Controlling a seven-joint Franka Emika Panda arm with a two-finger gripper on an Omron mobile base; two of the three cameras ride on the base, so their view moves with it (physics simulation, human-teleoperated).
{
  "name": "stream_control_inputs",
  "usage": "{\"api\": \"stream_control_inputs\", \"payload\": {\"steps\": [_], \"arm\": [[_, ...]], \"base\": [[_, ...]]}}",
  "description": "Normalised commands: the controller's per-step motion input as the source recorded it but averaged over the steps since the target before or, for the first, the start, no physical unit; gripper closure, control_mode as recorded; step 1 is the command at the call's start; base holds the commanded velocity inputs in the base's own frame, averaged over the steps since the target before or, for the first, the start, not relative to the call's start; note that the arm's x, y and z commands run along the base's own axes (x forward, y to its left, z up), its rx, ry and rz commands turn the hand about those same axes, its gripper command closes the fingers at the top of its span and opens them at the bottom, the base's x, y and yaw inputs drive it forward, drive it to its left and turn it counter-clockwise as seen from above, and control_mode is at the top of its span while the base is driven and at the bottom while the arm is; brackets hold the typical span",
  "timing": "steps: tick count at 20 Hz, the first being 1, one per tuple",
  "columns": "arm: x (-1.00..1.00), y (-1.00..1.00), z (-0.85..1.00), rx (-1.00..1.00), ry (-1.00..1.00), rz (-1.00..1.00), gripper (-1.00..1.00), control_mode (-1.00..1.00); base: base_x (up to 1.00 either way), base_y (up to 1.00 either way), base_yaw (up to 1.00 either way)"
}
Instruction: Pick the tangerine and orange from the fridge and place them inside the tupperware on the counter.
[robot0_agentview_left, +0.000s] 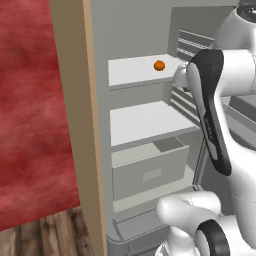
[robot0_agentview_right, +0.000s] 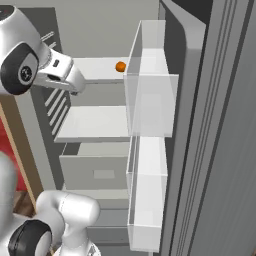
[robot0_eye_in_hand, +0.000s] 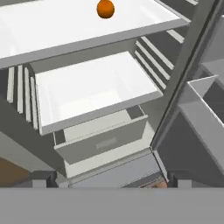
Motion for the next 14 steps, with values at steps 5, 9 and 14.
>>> {"api": "stream_control_inputs", "payload": {"steps": [5, 9, 14], "arm": [[0.54, -0.16, -0.01, -0.02, 0.0, 0.24, -1.0, -1.0], [0.58, -0.16, -0.01, 0.0, 0.0, 0.19, -1.0, -1.0], [0.65, -0.05, 0.0, 0.0, 0.0, 0.11, -1.0, -1.0]], "base": [[0.0, 0.0, 0.0], [0.0, 0.0, 0.0], [0.0, 0.0, 0.0]]}}
